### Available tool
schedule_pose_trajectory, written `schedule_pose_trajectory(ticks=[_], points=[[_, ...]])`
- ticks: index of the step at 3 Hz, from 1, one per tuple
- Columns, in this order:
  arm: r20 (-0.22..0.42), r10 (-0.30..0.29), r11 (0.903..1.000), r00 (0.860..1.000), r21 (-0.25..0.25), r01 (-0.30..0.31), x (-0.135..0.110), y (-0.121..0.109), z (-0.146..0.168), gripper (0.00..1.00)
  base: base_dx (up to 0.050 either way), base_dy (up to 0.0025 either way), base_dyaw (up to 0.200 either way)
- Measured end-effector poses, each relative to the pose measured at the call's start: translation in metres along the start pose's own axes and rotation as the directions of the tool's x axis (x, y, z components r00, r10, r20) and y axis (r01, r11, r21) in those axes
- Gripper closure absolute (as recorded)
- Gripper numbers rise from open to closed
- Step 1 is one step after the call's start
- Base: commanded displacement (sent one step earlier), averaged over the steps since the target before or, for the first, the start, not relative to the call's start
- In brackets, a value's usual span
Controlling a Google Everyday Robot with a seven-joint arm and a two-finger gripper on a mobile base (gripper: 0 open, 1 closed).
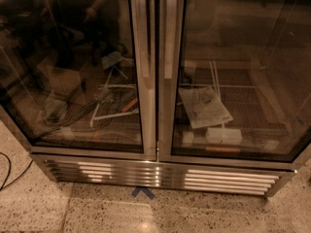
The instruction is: Open top drawer
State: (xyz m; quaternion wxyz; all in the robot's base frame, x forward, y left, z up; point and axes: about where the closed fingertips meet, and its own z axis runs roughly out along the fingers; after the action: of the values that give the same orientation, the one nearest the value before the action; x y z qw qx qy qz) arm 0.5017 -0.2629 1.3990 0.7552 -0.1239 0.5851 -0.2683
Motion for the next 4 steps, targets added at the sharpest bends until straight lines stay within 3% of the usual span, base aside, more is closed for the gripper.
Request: schedule_pose_trajectory(ticks=[3,4], points=[[0.000,0.000,1.0000,1.000,0.000,0.000,0.0000,0.0000,0.0000,0.00,0.000,-0.00002,-0.199],[0.000,0.000,1.0000,1.000,0.000,0.000,-0.0001,0.0000,0.0000,0.00,-0.047,-0.00005,0.000]])
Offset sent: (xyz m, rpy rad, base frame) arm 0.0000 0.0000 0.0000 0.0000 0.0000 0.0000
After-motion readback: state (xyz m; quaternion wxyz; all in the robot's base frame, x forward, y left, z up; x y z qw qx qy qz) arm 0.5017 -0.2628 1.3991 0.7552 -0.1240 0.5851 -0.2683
